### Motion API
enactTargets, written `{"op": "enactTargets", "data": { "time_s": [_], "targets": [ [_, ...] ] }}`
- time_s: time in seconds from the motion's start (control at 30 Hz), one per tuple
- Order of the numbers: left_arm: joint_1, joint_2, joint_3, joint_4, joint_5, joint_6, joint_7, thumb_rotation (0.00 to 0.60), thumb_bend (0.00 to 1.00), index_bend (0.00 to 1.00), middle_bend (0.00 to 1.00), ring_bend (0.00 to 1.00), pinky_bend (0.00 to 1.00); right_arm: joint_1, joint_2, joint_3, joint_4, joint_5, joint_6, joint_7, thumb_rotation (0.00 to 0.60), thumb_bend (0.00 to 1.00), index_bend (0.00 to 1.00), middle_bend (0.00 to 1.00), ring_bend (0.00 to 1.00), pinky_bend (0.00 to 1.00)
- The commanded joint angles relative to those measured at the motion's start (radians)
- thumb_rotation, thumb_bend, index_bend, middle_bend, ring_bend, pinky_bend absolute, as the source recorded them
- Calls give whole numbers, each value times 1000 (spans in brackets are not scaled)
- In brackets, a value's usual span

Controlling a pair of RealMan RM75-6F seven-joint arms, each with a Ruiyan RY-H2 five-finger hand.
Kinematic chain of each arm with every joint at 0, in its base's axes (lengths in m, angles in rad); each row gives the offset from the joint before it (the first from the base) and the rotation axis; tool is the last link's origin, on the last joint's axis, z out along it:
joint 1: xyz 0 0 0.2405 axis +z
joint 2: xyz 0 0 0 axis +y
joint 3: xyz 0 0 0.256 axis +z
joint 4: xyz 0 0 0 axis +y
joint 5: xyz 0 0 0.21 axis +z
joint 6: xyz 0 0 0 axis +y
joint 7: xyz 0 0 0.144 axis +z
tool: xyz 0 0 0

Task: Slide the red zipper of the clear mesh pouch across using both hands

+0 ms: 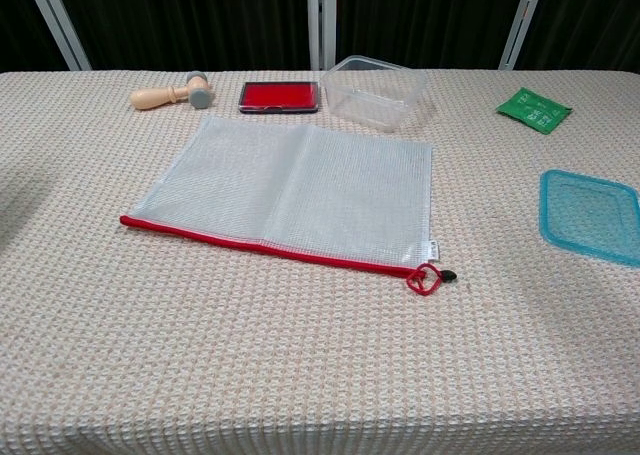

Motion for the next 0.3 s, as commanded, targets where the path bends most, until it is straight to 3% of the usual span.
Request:
{"op": "enactTargets", "data": {
  "time_s": [0.03,0.3],
  "targets": [
    [86,58,21,-80,-18,84,51,600,224,214,147,105,135,-75,63,2,-33,17,66,64,600,184,0,65,0,0],
    [210,42,68,-174,-13,186,108,600,214,214,147,105,135,-179,86,-37,-27,10,107,134,600,247,0,62,0,0]
  ]
}}
